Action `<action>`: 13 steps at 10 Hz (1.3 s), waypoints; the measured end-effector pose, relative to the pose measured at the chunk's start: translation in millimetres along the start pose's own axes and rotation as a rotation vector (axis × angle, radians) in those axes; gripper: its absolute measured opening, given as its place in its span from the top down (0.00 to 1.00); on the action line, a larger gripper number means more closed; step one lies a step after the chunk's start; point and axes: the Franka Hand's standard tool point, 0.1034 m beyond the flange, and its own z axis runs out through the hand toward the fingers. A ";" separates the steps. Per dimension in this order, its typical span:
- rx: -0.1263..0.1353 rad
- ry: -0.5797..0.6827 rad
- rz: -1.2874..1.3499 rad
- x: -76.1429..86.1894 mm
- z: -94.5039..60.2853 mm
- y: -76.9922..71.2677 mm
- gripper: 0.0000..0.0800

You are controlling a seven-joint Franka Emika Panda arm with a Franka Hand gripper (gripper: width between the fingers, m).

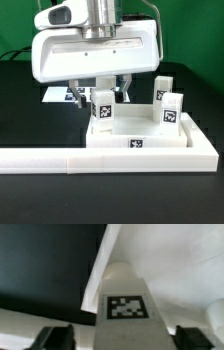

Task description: Assemble square table

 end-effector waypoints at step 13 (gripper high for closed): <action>-0.017 0.007 1.047 -1.5 0.5 -10.7 0.64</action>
Offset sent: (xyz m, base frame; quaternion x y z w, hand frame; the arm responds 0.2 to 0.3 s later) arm 0.0000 0.0000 0.0000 0.0000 0.0000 0.0000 1.0000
